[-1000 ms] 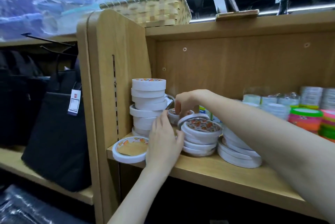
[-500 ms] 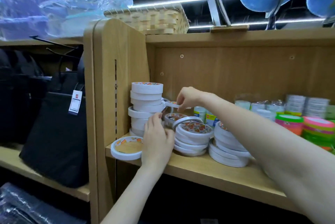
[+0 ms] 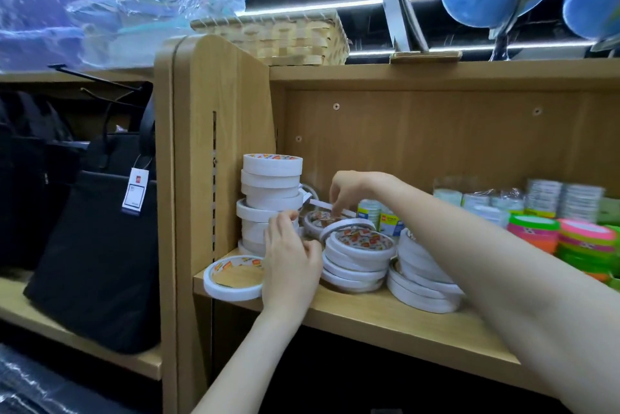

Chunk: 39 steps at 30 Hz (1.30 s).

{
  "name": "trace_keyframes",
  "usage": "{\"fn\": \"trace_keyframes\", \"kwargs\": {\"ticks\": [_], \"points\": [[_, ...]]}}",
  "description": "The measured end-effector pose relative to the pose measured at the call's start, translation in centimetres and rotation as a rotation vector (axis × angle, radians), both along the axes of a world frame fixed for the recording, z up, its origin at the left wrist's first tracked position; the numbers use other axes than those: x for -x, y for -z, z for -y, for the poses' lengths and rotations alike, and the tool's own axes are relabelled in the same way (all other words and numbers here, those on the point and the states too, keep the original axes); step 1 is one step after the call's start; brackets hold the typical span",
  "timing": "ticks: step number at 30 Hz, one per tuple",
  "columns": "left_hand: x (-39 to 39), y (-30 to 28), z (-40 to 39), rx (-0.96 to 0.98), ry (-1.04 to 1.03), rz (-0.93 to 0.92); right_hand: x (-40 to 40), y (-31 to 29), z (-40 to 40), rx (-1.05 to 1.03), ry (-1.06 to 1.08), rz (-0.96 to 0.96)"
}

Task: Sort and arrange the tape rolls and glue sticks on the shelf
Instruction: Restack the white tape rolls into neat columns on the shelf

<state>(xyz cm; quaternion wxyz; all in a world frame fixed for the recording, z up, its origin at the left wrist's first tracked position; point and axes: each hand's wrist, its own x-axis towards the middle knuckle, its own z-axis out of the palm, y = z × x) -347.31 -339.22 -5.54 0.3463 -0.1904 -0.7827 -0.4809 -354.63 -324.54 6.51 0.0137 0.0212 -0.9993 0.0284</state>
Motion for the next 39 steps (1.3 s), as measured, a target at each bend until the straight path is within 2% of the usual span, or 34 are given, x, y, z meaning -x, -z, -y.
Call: {"fn": "trace_keyframes", "kwargs": {"ticks": [3, 7, 10, 14, 20, 25, 28, 33, 36, 39], "points": [[-0.1, -0.1, 0.0, -0.019, 0.005, 0.012, 0.1, 0.7, 0.2, 0.051, -0.008, 0.077], [0.0, 0.0, 0.0, -0.048, 0.003, 0.013, 1.0, 2.3, 2.1, -0.099, 0.010, 0.118], [0.2, 0.0, 0.0, -0.046, 0.012, 0.006, 1.3, 2.2, 2.4, -0.166, 0.021, 0.092], [0.4, 0.0, 0.0, -0.048, 0.039, 0.002, 0.2, 0.1, 1.0, -0.075, 0.020, 0.048], [0.6, 0.0, 0.2, -0.026, 0.077, 0.003, -6.0, -4.6, -0.9, -0.022, -0.108, -0.143], [0.8, 0.1, 0.4, 0.041, 0.246, 0.037, -8.8, -1.9, -1.8, -0.075, -0.219, 0.012], [0.6, 0.3, 0.8, 0.074, 0.361, 0.000, -8.1, -0.5, -2.1, -0.037, -0.234, 0.015], [0.8, 0.5, 1.1, 0.271, 0.435, -0.113, -7.1, 0.0, -2.7, 0.086, -0.237, -0.068], [1.0, 0.6, 0.9, 0.219, 0.407, -0.128, -7.7, -1.1, -3.5, 0.148, -0.226, -0.220], [0.9, 0.3, 1.0, 0.107, 0.431, -0.023, -9.9, -2.9, -3.8, 0.186, -0.242, -0.307]]}}
